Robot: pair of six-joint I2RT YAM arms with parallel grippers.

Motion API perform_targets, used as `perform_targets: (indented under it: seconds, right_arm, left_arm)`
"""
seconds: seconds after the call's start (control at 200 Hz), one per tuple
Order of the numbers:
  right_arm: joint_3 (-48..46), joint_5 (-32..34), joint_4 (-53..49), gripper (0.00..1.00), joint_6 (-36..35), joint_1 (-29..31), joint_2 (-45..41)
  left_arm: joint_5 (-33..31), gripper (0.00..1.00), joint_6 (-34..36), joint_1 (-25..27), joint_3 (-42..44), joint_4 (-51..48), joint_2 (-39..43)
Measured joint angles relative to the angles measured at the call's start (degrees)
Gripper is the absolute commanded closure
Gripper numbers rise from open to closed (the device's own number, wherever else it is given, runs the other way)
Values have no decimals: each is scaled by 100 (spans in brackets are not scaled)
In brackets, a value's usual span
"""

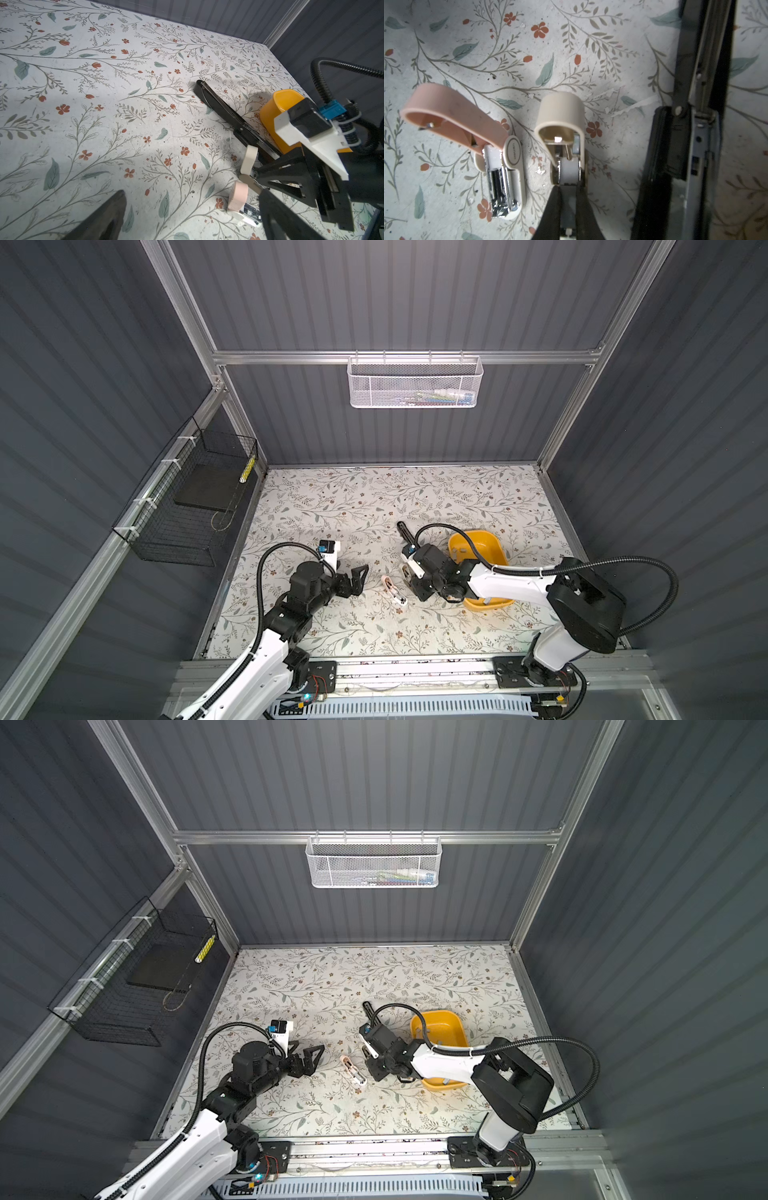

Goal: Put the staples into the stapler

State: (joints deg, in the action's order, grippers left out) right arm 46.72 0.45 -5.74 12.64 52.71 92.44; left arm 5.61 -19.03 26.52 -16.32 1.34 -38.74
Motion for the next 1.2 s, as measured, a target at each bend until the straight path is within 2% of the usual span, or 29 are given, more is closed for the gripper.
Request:
perform_targets:
  seconds: [0.55, 0.865, 1.051, 1.201]
  right_arm:
    - [0, 107, -26, 92, -181, 22, -2]
    - [-42, 114, -26, 86, -103, 68, -35]
    - [-120, 339, -31, 86, 85, 245, -101]
    - [-120, 498, -48, 81, 236, 361, -90]
  left_arm:
    - [0, 0, 0, 0, 0, 0, 0]
    - [0, 0, 2, 0, 0, 0, 0]
    - [0, 0, 0, 0, 0, 0, 0]
    - [0, 0, 0, 0, 0, 0, 0]
